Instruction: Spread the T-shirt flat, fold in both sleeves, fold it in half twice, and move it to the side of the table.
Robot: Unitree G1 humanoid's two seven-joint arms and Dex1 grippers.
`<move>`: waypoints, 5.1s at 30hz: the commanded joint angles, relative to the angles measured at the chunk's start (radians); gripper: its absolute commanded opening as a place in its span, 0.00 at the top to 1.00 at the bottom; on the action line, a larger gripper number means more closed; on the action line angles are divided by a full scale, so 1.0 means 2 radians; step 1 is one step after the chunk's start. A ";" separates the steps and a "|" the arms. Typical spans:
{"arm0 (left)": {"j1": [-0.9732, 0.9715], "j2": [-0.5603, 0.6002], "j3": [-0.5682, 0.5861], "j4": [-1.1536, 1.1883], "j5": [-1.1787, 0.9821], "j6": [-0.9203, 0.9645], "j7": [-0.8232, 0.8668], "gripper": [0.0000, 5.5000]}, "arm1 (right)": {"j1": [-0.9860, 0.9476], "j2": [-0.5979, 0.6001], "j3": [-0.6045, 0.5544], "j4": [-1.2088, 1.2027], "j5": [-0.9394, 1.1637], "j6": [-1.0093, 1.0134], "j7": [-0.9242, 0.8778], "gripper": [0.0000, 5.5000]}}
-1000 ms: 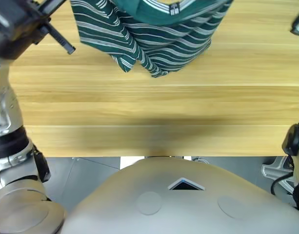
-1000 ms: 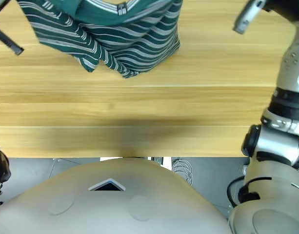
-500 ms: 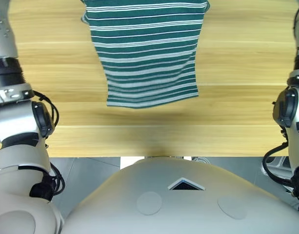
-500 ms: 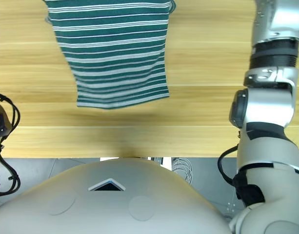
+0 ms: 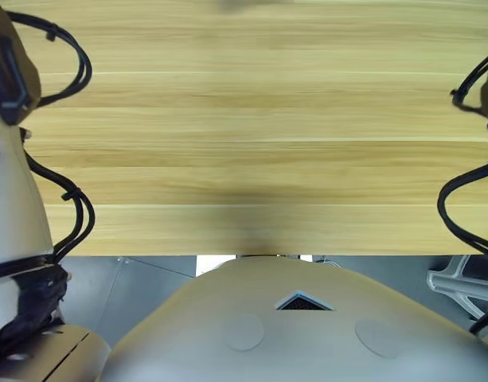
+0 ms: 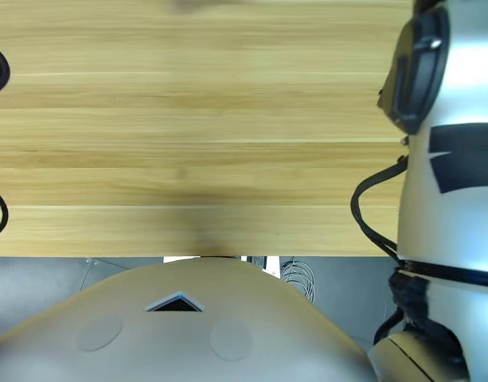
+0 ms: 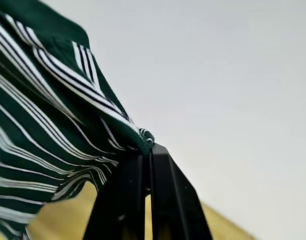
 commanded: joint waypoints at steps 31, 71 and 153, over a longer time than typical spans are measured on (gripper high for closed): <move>0.939 0.105 -0.009 -0.788 -0.043 0.080 -0.320 0.99 | 0.618 -0.129 -0.003 -0.387 0.119 -0.207 0.566 1.00; 1.066 0.143 0.217 -0.844 -0.356 -0.004 -0.447 0.90 | 0.581 -0.067 0.024 -0.457 0.219 -0.044 0.413 0.63; 0.977 -0.170 0.223 -0.819 -0.407 0.251 -0.099 0.99 | 0.501 0.077 0.079 -0.317 0.051 -0.039 0.231 1.00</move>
